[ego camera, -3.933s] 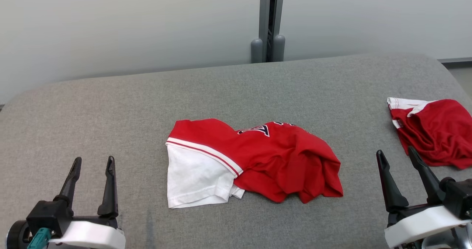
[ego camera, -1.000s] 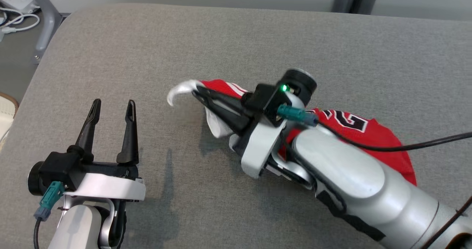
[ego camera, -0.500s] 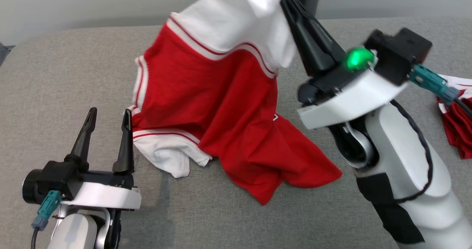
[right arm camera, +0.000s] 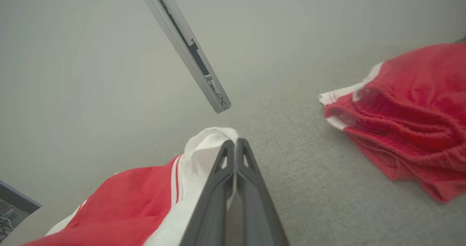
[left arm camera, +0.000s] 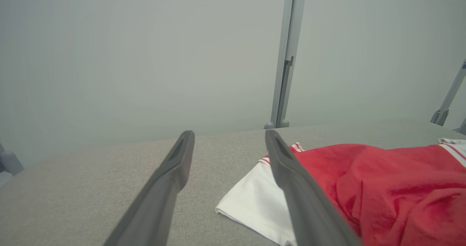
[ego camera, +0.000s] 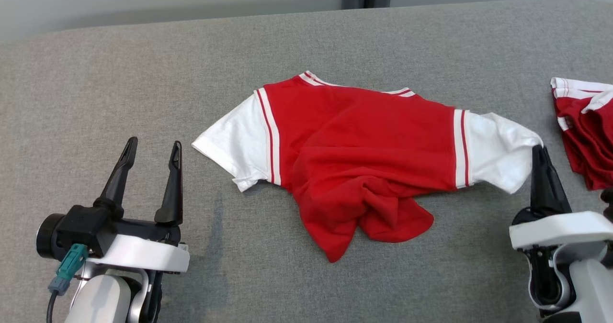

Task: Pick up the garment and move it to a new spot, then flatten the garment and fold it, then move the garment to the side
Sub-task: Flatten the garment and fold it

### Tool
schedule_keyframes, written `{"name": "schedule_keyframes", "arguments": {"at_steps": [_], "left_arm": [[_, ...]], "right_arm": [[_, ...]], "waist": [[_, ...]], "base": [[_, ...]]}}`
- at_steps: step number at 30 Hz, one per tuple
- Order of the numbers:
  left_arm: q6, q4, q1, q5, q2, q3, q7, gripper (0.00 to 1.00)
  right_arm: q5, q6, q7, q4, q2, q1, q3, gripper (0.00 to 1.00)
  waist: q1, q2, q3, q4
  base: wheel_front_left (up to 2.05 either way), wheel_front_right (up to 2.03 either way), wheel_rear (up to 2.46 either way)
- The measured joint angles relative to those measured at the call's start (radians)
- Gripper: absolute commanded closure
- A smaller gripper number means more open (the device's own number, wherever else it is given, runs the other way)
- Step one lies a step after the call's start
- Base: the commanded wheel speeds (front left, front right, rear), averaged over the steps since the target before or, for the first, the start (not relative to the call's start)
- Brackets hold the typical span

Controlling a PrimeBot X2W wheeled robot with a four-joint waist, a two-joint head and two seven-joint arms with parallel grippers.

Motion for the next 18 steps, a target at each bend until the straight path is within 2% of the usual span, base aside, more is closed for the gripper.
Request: {"name": "schedule_keyframes", "arguments": {"at_steps": [5,6,7,8,9,10,18], "left_arm": [[0.0,-0.003,0.0,0.0,0.007,-0.001,0.007,0.0],[0.001,-0.003,0.0,0.0,0.009,-0.001,0.008,0.0],[0.001,-0.004,0.001,0.0,0.012,-0.001,0.008,0.0],[0.001,-0.006,0.001,0.0,0.014,-0.001,0.009,0.0],[0.001,-0.006,0.002,-0.001,0.015,-0.001,0.009,0.0],[0.001,-0.007,0.002,-0.001,0.017,-0.001,0.014,0.0],[0.018,-0.016,0.033,-0.007,0.021,0.003,0.016,0.0]], "right_arm": [[0.0,0.0,-0.01,0.083,0.015,0.034,-0.033,1.0],[0.002,0.0,-0.011,0.099,0.017,0.034,-0.032,0.83],[0.001,0.0,-0.013,0.115,0.019,0.034,-0.028,0.56],[-0.001,0.0,-0.013,0.127,0.021,0.034,-0.026,0.19],[-0.002,0.0,-0.013,0.129,0.022,0.033,-0.026,0.19],[-0.011,0.0,-0.013,0.132,0.022,0.033,-0.026,0.0],[-0.109,0.0,-0.014,0.071,-0.017,0.121,-0.068,0.0]], "waist": [[0.0,0.0,0.004,-0.004],[0.0,0.0,0.005,-0.006],[0.0,0.0001,0.004,-0.007],[0.0,0.0,0.004,-0.008],[0.0,0.0,0.002,-0.008],[0.0,0.0,-0.001,-0.008],[0.0,0.0,-0.043,-0.008]], "base": [[0.0,0.0,0.0],[0.0,0.0,0.0],[0.0,0.0,0.0],[0.0,0.0,0.0],[0.0,0.0,0.0],[0.0,0.0,0.0],[0.0,0.0,0.0]]}}
